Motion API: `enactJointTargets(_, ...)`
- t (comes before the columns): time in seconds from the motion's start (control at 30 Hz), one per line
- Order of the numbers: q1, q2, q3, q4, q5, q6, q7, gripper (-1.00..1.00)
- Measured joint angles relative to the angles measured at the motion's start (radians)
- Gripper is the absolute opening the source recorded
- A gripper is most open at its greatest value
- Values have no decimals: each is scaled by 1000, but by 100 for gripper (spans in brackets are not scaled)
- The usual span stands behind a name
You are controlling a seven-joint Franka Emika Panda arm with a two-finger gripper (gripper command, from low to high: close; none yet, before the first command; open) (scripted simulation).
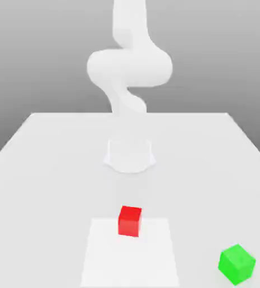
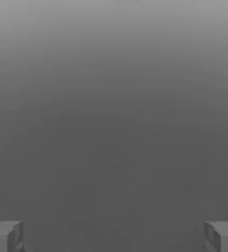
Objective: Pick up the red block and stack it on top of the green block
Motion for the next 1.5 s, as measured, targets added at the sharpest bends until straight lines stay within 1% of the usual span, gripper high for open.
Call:
enactJointTargets(0.4, -25, 380, 30, -361, 15, 288, 94, 0)
enactJointTargets(0.5, -30, 492, 38, -461, 15, 370, 124, 0)
enactJointTargets(0.57, -30, 598, 38, -518, 9, 448, 147, 0)
enactJointTargets(0.63, -32, 709, 35, -534, -2, 535, 164, 0)
enactJointTargets(0.8, -14, 904, 11, -517, -30, 699, 187, 0)
enactJointTargets(0.83, -11, 923, 8, -515, -31, 715, 189, -100)
enactJointTargets(1.07, -13, 919, 9, -515, -35, 713, 192, -100)
enactJointTargets(1.3, -14, 688, 19, -548, -1, 514, 168, -100)
enactJointTargets(1.37, 10, 670, 31, -518, -4, 465, 142, -100)
enactJointTargets(1.5, 102, 728, 63, -386, -23, 390, 50, -100)
